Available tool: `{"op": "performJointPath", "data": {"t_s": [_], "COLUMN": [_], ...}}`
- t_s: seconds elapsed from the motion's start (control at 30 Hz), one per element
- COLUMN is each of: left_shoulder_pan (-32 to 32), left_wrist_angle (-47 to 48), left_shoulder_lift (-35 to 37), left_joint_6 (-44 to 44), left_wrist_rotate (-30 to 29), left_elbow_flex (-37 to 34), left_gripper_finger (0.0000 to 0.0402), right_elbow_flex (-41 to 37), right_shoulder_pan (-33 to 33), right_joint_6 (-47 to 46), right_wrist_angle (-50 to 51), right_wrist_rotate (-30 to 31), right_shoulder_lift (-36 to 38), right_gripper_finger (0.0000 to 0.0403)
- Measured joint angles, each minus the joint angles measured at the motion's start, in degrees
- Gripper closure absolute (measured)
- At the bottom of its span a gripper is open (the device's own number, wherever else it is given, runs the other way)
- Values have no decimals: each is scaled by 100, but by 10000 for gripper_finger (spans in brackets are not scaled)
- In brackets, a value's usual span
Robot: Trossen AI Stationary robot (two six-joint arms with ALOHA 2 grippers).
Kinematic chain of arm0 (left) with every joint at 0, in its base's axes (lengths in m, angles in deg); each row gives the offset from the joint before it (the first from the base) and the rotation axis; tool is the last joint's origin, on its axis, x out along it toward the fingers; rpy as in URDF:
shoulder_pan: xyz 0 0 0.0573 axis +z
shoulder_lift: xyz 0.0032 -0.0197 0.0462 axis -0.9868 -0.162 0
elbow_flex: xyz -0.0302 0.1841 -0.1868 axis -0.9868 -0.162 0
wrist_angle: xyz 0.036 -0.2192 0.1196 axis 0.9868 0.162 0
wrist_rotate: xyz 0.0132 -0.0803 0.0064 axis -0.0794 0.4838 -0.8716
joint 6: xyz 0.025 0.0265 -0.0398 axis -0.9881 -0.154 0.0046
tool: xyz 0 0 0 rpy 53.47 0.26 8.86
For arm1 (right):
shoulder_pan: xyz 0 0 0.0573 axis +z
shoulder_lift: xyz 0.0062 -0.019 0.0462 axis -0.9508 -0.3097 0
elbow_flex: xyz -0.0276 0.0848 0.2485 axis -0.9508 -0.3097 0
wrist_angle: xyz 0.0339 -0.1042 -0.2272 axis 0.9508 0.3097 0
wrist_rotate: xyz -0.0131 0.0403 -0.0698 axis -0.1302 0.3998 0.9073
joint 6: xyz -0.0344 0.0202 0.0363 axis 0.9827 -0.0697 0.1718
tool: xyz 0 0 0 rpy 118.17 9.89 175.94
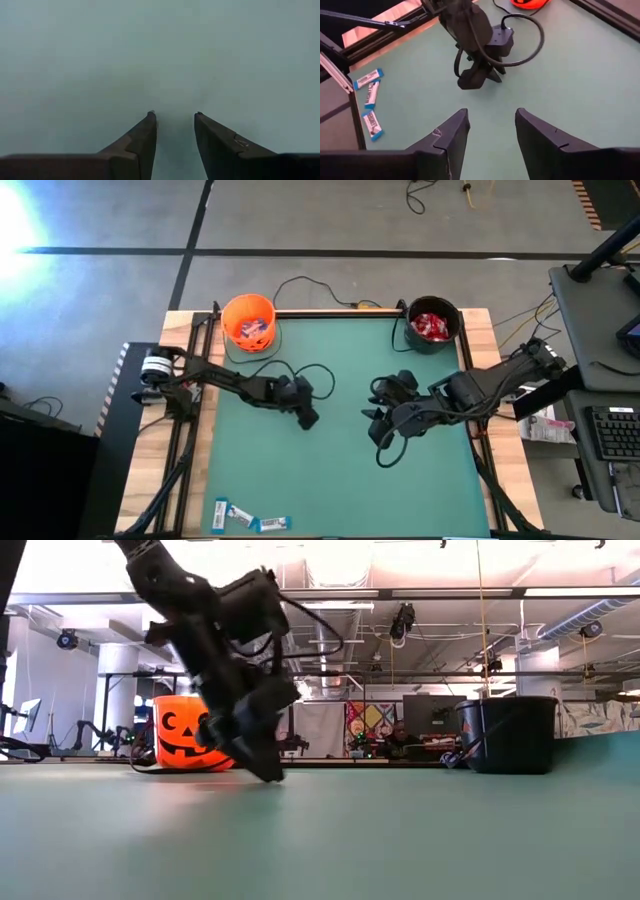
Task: Sort candy by brand, put in halloween buckets
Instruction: Adjust the white candies
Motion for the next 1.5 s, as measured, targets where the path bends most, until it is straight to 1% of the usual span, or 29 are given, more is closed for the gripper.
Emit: {"op": "performJointPath", "data": {"t_s": [0.13, 0.3, 0.43, 0.53, 0.67, 0.77, 0.83, 0.87, 0.93, 1.0, 1.03, 1.1, 1.2, 1.27, 1.37, 1.43, 1.5], "left_shoulder_pan": [-40, -260, -505, -648, -680, -709, -839, -947, -1245, -1639, -1885, -2452, -3370, -3914, -4598, -5009, -5349], "left_wrist_angle": [555, 890, 988, 1127, 1431, 1264, 1156, 1029, 775, 935, 1137, 1577, 1714, 1731, 1718, 1681, 1695], "left_shoulder_lift": [328, 930, 1616, 2177, 2907, 3404, 3666, 3763, 3920, 4002, 3998, 3927, 3766, 3546, 3159, 2839, 2450], "left_joint_6": [-22, -131, 264, 466, 490, 472, 298, 136, -175, -370, -373, -229, 341, 1009, 2009, 2394, 2561], "left_wrist_rotate": [-24, -30, -24, 47, 293, 284, 311, 495, 1069, 1353, 1342, 1012, 623, 582, 604, 600, 602], "left_elbow_flex": [-340, -1143, -1870, -2240, -2281, -1945, -1726, -1610, -1312, -1024, -914, -788, -716, -749, -711, -577, -371], "left_gripper_finger": [286, 286, 286, 286, 286, 286, 286, 286, 286, 286, 286, 286, 286, 286, 286, 286, 286], "right_elbow_flex": [0, 0, 0, 0, 0, 0, 0, 0, 0, 0, 0, 0, 0, 0, 0, 0, 0], "right_shoulder_pan": [9, 9, 9, 9, 9, 9, 9, 9, 9, 9, 9, 13, 90, 137, 217, 228, 237], "right_joint_6": [-260, -268, -270, -270, -270, -270, -321, -405, -653, -826, -897, -1015, -1207, -1242, -1323, -1332, -1364], "right_wrist_angle": [32, 82, 172, 157, 155, 151, 145, 135, 117, 114, 114, 114, 114, 117, 132, 133, 126], "right_wrist_rotate": [-11, -14, -16, -14, -11, 4, 6, 9, 12, 19, 19, 10, -25, -141, -163, -164, -161], "right_shoulder_lift": [0, 16, 20, 20, 20, 20, 20, 20, 20, 20, 20, 20, 17, -4, -54, -91, -129], "right_gripper_finger": [245, 248, 250, 248, 245, 247, 248, 248, 246, 245, 245, 248, 253, 256, 259, 259, 258]}}
